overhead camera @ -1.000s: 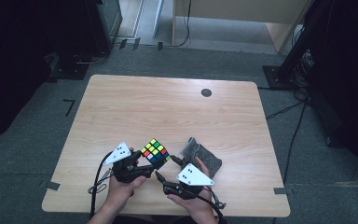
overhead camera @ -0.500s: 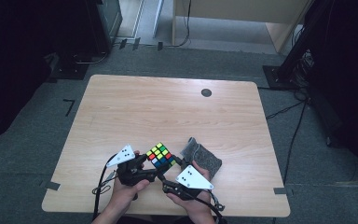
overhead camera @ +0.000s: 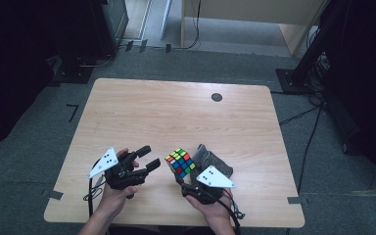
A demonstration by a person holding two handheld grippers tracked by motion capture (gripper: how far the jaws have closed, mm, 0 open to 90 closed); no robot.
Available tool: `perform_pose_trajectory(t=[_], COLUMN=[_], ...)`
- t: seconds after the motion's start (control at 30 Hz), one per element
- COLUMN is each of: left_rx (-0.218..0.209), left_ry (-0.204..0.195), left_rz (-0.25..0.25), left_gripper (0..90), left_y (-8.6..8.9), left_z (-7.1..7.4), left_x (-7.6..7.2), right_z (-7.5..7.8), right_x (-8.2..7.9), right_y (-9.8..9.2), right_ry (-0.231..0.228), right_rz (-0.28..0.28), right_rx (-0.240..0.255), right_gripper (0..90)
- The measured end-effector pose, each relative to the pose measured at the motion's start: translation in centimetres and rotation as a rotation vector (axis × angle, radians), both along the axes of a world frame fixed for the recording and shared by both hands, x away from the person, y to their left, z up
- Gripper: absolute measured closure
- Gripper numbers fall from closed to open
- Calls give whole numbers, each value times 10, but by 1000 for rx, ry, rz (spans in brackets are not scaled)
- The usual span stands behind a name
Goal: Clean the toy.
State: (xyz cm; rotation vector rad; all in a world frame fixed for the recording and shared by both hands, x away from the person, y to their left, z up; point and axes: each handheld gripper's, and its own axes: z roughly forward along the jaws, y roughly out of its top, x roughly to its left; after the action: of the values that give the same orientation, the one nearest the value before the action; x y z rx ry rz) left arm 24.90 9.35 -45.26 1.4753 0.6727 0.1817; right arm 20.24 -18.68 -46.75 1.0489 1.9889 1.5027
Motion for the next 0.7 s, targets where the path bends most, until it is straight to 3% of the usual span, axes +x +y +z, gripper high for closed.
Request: perform_pose_trajectory(t=[0.03,0.1,0.17,0.23,0.3,0.43,0.53,0.7], left_rx=[29,137,278,352,423,485,550,607], left_ry=[-10,-49,-75,-120,-168,-218,-289,-370], left_rz=[7,29,22,4,-14,-30,0,17], left_gripper=[345,341,322,285,245,183,179,179], left_y=[0,-4,-13,-20,-30,-39,-43,-48], left_z=[-1,-4,-8,-11,-13,-15,-17,-19], left_x=[0,-2,-5,-9,-14,-20,-25,-31], right_z=[2,6,10,17,21,26,26,27], right_x=[2,5,6,8,7,6,6,5], right_y=[-5,-15,-23,-30,-31,-26,-21,-13], right_ry=[11,37,69,106,120,173,223,293], right_rz=[-3,-11,-8,20,34,86,108,130], right_rx=[14,45,88,130,125,133,140,163], right_gripper=[337,337,337,337,337,336,336,336])
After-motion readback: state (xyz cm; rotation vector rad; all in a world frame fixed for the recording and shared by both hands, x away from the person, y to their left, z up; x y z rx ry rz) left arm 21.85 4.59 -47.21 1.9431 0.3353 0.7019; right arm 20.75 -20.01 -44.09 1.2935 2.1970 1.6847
